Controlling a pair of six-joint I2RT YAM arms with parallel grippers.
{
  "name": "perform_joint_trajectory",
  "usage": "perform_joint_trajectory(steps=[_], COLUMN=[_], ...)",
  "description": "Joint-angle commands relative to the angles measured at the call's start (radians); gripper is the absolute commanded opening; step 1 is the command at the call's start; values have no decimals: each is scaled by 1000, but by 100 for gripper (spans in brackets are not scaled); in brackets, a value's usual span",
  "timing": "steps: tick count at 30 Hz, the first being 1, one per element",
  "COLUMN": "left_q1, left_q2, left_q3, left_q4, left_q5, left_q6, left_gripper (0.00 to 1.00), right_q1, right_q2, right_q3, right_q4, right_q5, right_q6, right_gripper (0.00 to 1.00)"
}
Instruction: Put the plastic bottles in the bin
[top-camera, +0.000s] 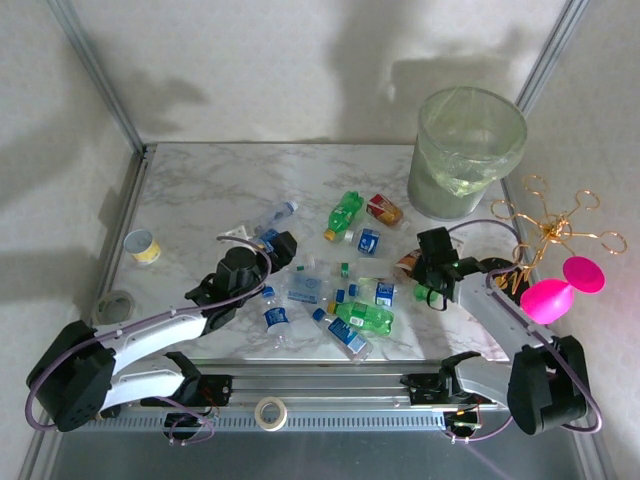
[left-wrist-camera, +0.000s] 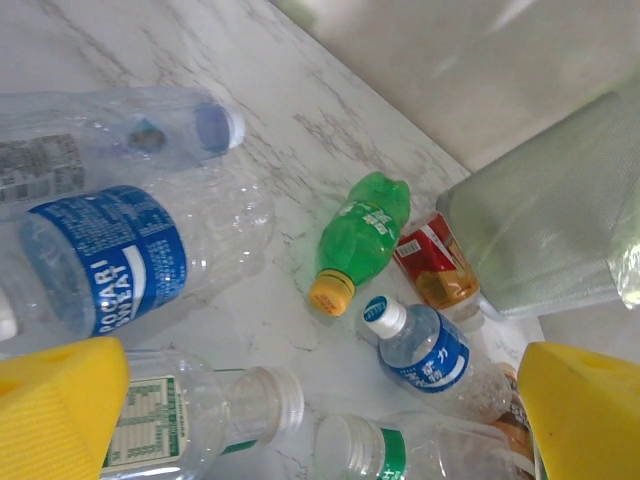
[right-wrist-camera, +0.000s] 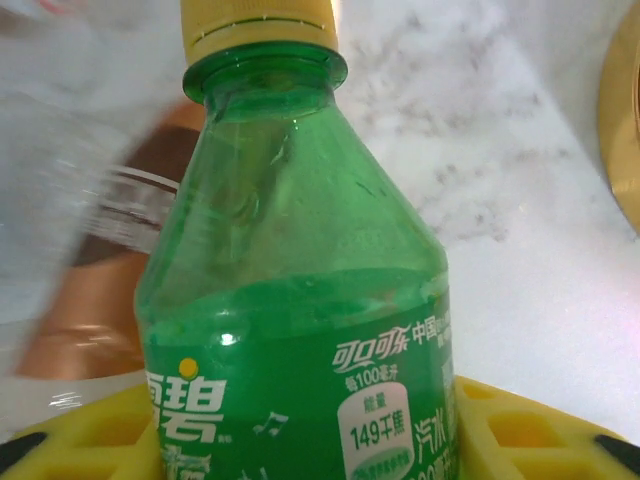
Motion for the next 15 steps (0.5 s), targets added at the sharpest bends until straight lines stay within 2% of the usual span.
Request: perform_joint_trajectory(steps=[1, 8, 12, 15], left_q1=[30, 120, 162, 174], left_q2=[-25, -80, -133, -174], left_q3=[-31, -47, -57, -60], left_q4=[54, 9, -27, -70], left_q5=[12, 36, 35, 24], left_q6=[-59, -61, -45, -12], left_gripper=[100, 100, 100, 100], right_q1=[67, 247, 258, 258], right_q2=[-29, 58, 118, 172], right_q3=[88, 317, 456, 593], right_q4=[-41, -36, 24, 34], right_q5=[22, 14, -27, 5], right_q6=[9, -55, -138, -219], right_gripper=[46, 45, 45, 45])
